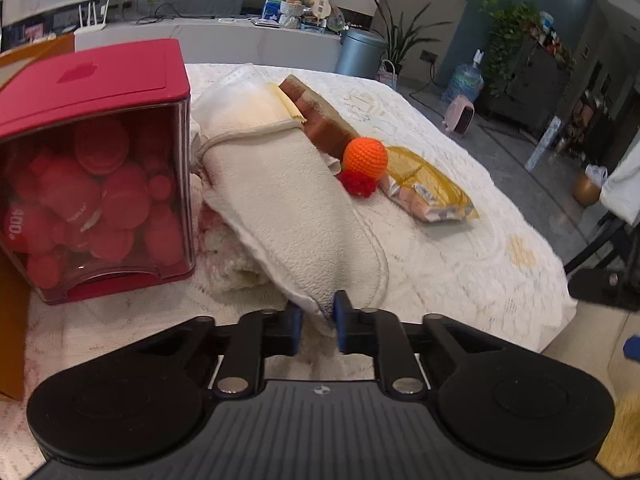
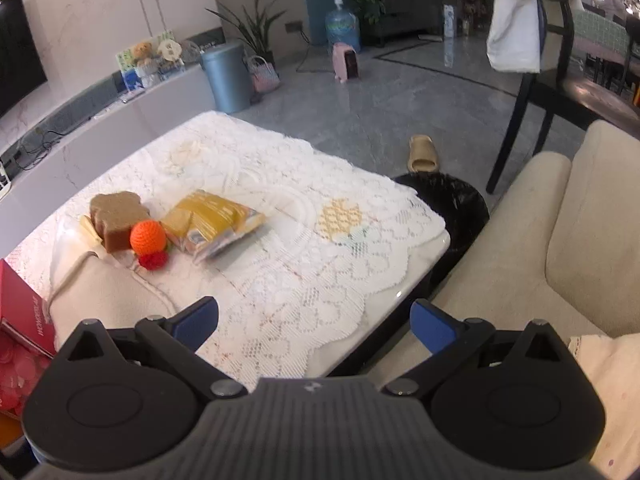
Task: Organize soft objects
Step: 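Grasp the white slipper with the left gripper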
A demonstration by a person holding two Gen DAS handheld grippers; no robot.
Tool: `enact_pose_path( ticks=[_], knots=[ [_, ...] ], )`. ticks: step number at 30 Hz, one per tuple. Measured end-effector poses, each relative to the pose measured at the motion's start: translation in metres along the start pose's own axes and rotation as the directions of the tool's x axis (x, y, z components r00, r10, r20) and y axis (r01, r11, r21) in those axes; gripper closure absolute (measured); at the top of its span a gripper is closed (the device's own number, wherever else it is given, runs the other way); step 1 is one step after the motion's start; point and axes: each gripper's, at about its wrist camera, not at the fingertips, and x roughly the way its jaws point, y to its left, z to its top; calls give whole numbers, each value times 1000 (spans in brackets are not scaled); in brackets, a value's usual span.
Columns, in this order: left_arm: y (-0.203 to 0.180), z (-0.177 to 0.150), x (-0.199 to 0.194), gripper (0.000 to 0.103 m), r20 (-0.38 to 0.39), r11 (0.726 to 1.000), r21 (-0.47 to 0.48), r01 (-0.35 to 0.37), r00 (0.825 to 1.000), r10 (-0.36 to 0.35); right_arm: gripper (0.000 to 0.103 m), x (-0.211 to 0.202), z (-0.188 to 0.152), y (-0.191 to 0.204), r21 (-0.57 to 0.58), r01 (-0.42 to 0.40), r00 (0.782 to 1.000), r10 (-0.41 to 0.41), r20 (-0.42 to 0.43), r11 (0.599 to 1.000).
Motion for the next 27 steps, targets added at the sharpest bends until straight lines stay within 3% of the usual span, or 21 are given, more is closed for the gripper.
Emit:
enact_pose_path(
  ticks=[5, 9, 11, 13, 14, 15, 16, 17, 18, 20, 22, 23, 24, 27],
  knots=[
    [4, 1, -19, 94, 38, 999, -9, 39, 999, -39, 3, -1, 0, 6, -38, -16, 1000, 15, -7, 999],
    [9, 15, -30, 95, 70, 996, -67, 64, 996, -60, 3, 6, 7, 13, -42, -118, 992, 116, -53, 992],
    [9, 24, -33, 94, 58, 997, -74, 33, 998, -29, 5, -1, 11, 17, -74, -174, 984, 169, -63, 982],
    [8, 31, -35, 90, 58, 999, -50, 9, 998, -6, 5, -16, 23, 26, -113, -192, 981, 192, -11, 975],
    [9, 33, -35, 84, 66, 999, -49, 13, 998, -10, 5, -24, 32, 31, -141, -204, 978, 208, 14, 969],
    [12, 35, -33, 68, 71, 998, -58, 19, 997, -15, 5, -32, 40, 37, -163, -219, 972, 229, 44, 962],
    [15, 36, -30, 58, 72, 997, -71, 33, 997, -28, 5, -39, 49, 43, -175, -237, 964, 253, 77, 956],
    [17, 37, -26, 37, 69, 996, -75, 51, 997, -46, 5, -43, 58, 48, -178, -253, 956, 274, 106, 951],
    [19, 38, -21, 30, 68, 995, -77, 68, 996, -63, 4, -45, 67, 52, -167, -267, 947, 290, 137, 949],
    [23, 39, -12, 31, 57, 992, -93, 90, 995, -85, 3, -39, 81, 61, -128, -280, 938, 299, 173, 951],
    [28, 42, -4, 32, 36, 986, -123, 108, 994, -104, 3, -16, 96, 75, -143, -279, 948, 296, 113, 950],
    [30, 43, -3, 40, 31, 985, -140, 102, 995, -98, 3, -2, 101, 84, -166, -279, 953, 294, 72, 946],
    [32, 43, -3, 57, 30, 985, -149, 92, 996, -88, 4, 13, 104, 91, -188, -281, 955, 293, 39, 941],
    [32, 46, -4, 78, 19, 990, -134, 33, 999, -30, 21, 51, 99, 105, -246, -314, 948, 319, -21, 917]
  ],
)
